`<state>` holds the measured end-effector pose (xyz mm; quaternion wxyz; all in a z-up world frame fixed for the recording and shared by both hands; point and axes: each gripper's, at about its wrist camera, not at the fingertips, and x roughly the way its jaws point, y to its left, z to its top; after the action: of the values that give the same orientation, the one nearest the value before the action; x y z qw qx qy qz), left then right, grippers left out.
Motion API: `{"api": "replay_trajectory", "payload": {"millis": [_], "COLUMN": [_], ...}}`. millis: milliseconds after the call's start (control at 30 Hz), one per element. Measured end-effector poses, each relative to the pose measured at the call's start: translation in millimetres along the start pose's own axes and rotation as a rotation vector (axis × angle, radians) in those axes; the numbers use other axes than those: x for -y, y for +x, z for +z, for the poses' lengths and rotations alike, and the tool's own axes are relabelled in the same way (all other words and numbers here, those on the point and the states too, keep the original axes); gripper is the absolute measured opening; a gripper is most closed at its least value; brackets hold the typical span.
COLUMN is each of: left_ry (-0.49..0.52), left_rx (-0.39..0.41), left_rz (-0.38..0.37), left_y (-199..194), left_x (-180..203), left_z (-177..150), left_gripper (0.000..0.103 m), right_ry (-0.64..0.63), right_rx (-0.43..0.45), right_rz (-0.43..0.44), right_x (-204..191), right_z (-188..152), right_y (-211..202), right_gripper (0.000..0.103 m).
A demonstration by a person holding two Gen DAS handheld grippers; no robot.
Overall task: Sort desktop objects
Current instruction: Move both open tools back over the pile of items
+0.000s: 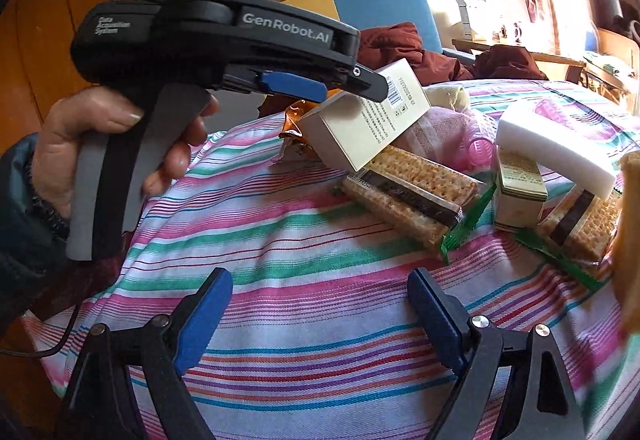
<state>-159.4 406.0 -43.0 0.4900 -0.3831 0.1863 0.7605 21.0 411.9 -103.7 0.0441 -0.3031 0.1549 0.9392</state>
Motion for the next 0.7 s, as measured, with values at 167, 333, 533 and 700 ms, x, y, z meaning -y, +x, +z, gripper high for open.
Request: {"api": "replay_trajectory", "payload": {"millis": [167, 333, 533, 700], "left_ry": [-0.039, -0.04, -0.044, -0.092], "left_rx": [-0.001, 0.008, 0.023, 0.012], "left_rz": [-0.037, -0.003, -0.008, -0.015], "left_y": [11, 11, -2, -24], "left_x": [-8, -3, 7, 1], "left_z": [-1, -7, -30, -56], "left_gripper": [0.064, 0.059, 0.052, 0.05], "right_ry": [0.003, -0.005, -0.004, 0.001], "right_rx": [-0.005, -0.013, -0.016, -0.017], "right_rz": [0.014, 0.009, 0.01, 0.021], "right_x": [1, -1, -1, 0], "right_z": [0, 0, -1, -1], "right_y": [2, 3, 2, 0], "right_gripper": [0.093, 0.095, 0.095, 0.096]}}
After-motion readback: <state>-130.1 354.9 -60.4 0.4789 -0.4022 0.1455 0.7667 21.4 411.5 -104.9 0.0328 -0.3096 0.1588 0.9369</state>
